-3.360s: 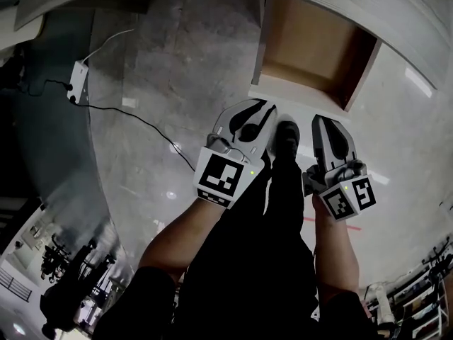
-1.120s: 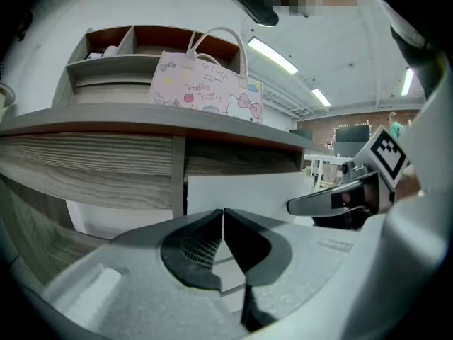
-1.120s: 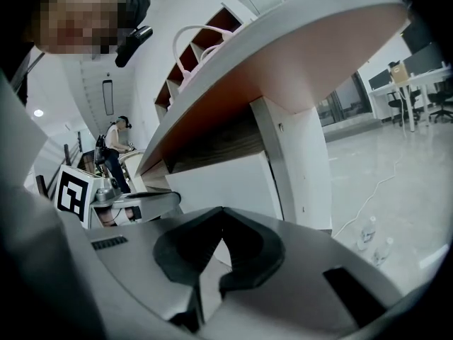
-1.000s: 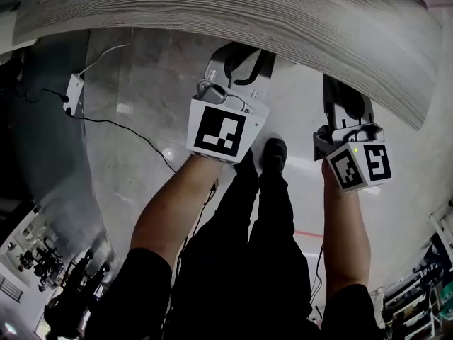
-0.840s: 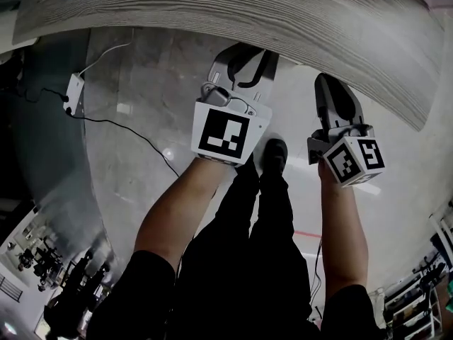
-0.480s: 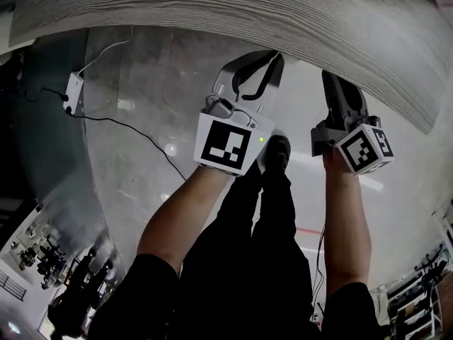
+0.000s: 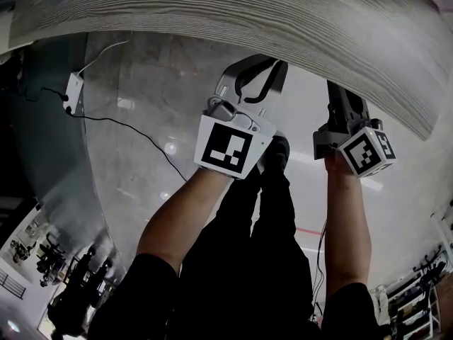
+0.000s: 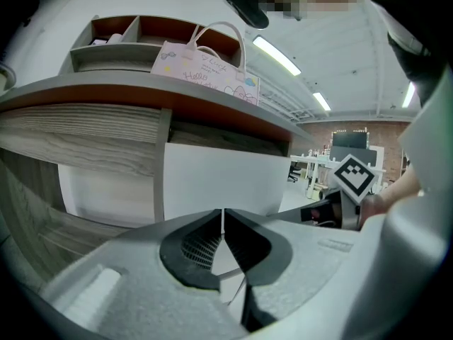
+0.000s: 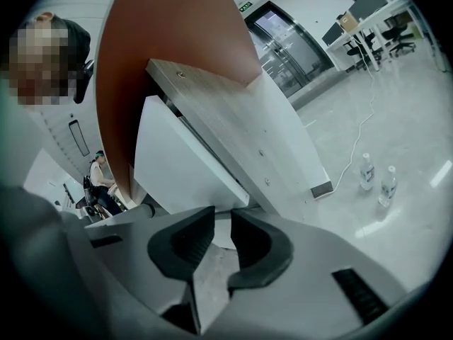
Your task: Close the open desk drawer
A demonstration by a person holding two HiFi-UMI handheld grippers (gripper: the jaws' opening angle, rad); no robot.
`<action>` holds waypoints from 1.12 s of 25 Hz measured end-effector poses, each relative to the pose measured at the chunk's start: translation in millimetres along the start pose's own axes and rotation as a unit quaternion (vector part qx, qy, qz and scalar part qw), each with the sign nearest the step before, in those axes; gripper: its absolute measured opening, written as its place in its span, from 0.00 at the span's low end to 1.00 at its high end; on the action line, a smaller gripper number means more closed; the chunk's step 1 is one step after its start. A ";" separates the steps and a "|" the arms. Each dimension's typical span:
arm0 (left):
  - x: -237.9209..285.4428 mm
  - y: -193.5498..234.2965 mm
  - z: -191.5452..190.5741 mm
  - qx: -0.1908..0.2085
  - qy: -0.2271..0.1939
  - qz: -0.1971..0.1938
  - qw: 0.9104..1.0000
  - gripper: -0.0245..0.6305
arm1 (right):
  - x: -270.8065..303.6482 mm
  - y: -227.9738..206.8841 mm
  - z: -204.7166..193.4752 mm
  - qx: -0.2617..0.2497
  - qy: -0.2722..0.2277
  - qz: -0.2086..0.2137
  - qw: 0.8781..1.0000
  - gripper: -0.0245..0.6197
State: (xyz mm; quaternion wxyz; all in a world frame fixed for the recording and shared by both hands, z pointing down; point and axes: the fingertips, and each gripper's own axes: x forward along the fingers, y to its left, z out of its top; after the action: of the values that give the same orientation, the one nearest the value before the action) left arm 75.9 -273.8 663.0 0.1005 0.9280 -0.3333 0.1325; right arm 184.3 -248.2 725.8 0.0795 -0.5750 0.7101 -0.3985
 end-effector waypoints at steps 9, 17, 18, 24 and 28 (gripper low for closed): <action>-51.0 -36.2 43.7 -0.024 0.000 -0.017 1.000 0.06 | -38.4 41.0 -27.0 0.016 0.067 0.016 0.998 0.18; -193.5 -93.0 185.5 -0.059 0.011 -0.028 0.998 0.06 | -165.2 235.0 28.1 -0.085 0.090 0.117 0.985 0.17; -212.2 -97.7 204.1 -0.058 0.008 -0.028 0.998 0.06 | -179.8 260.0 41.7 -0.100 0.084 0.130 0.983 0.16; -293.7 -118.2 286.3 -0.044 -0.014 -0.011 0.999 0.06 | -246.9 374.0 112.3 -0.179 0.030 0.195 0.964 0.12; -334.2 -136.9 340.7 -0.033 -0.057 0.002 0.998 0.06 | -283.7 427.8 137.4 -0.180 0.003 0.223 0.958 0.10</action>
State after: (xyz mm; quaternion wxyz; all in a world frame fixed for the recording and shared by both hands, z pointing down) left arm -23.1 -65.9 223.2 0.1115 0.9296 -0.3443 0.0689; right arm 33.1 -54.7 254.5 0.0593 -0.4054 0.8807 -0.2379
